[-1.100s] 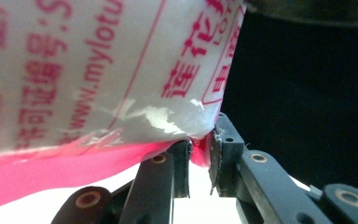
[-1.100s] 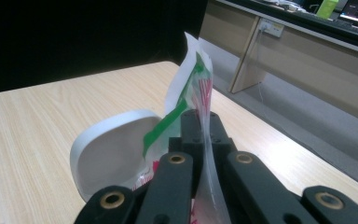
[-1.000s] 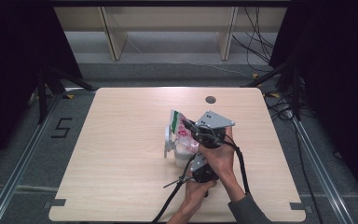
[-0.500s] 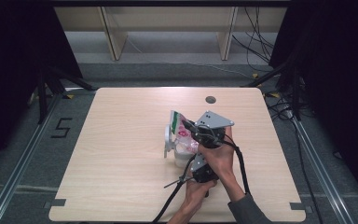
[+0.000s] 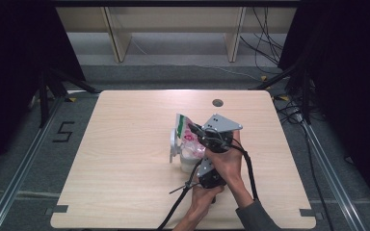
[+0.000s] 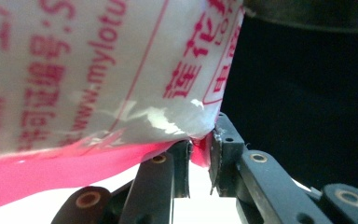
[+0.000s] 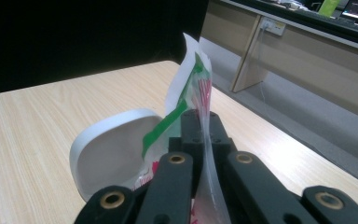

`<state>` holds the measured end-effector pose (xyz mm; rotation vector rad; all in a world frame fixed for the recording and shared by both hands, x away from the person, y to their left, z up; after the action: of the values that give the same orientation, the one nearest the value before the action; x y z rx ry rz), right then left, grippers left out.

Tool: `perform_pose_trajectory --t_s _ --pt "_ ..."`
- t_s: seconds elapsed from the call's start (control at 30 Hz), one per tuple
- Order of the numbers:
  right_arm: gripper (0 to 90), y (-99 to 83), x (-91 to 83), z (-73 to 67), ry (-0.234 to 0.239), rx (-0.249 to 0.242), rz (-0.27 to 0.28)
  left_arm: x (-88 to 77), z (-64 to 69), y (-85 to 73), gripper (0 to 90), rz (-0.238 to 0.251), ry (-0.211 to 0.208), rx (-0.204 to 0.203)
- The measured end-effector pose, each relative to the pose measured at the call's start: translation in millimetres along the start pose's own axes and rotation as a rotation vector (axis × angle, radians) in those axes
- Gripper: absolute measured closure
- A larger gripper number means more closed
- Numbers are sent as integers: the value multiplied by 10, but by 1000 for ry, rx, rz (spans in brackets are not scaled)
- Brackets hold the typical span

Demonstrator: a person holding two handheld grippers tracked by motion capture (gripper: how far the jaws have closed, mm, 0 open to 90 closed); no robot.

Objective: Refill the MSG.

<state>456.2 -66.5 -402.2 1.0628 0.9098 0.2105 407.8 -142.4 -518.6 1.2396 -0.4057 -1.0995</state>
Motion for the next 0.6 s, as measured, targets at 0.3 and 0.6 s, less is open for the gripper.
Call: perform_pose_trajectory --t_s 0.3,0.6 --pt "900 -7 -14 -31 16 22 -11 2 7 18 794 14 -10 -5" --pt "900 5 -6 -9 1 10 3 7 7 15 794 13 -10 -6"
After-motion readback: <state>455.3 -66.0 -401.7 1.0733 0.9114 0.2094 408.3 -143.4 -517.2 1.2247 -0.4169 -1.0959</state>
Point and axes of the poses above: each handheld gripper's, and its own axes: x roughly forward along the jaws, y roughly out of its top, z roughly to its right, the point moved 9 cm from there along x, roughly forward along the jaws, and after that the axes turned 13 degrees about -z, right-handed, at the moved point
